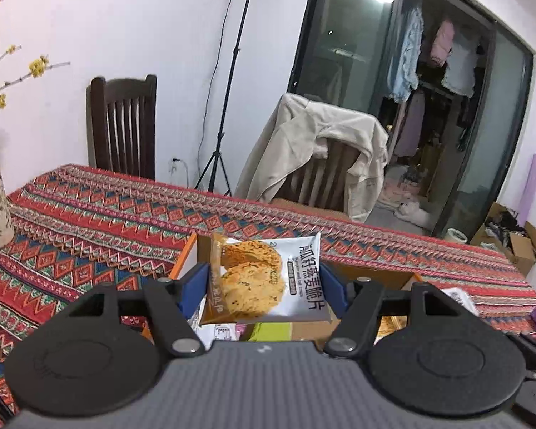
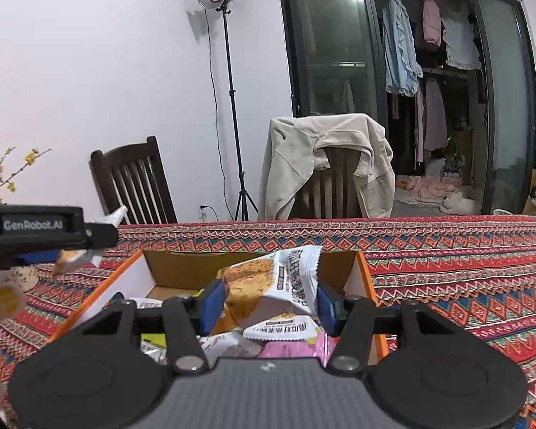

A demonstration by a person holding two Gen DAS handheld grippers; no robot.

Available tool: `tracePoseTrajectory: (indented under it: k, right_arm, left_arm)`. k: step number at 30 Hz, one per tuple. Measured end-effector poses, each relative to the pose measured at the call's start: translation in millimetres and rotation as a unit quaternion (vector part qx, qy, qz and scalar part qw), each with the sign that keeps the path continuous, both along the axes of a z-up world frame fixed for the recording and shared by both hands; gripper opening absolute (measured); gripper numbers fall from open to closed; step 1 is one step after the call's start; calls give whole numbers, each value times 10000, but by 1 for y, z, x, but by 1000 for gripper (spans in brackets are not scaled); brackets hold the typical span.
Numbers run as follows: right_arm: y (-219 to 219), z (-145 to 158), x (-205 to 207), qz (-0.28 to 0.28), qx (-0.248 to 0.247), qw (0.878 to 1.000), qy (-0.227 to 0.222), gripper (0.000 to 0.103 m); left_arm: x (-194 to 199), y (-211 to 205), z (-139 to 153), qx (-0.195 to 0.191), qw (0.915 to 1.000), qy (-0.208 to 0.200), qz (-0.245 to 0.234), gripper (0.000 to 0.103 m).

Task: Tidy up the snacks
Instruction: 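Open both tools to release the cracker packets into the box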

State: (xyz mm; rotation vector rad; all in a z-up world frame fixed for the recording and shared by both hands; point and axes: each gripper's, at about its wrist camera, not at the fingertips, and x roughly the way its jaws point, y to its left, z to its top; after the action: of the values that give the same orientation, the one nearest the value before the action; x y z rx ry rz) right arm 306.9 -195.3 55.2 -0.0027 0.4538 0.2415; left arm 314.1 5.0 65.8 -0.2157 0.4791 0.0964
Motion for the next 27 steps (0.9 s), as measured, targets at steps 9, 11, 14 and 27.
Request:
tracePoseTrajectory:
  k: [9, 11, 14, 27]
  right_arm:
    - [0, -24, 20, 116, 25, 9999, 53, 54]
    - [0, -27, 21, 122, 32, 9999, 85, 54]
    - [-2, -31, 24, 122, 38, 9998, 152, 55]
    - [-17, -32, 22, 113, 290, 9993, 200, 103]
  left_arm:
    - [20, 4, -26, 230, 9993, 241, 170, 69]
    - [21, 2, -28, 277, 9991, 270, 165, 69]
    - [23, -3, -32, 395, 9983, 378, 201, 71]
    - [17, -6, -27, 428, 9984, 272, 254, 103]
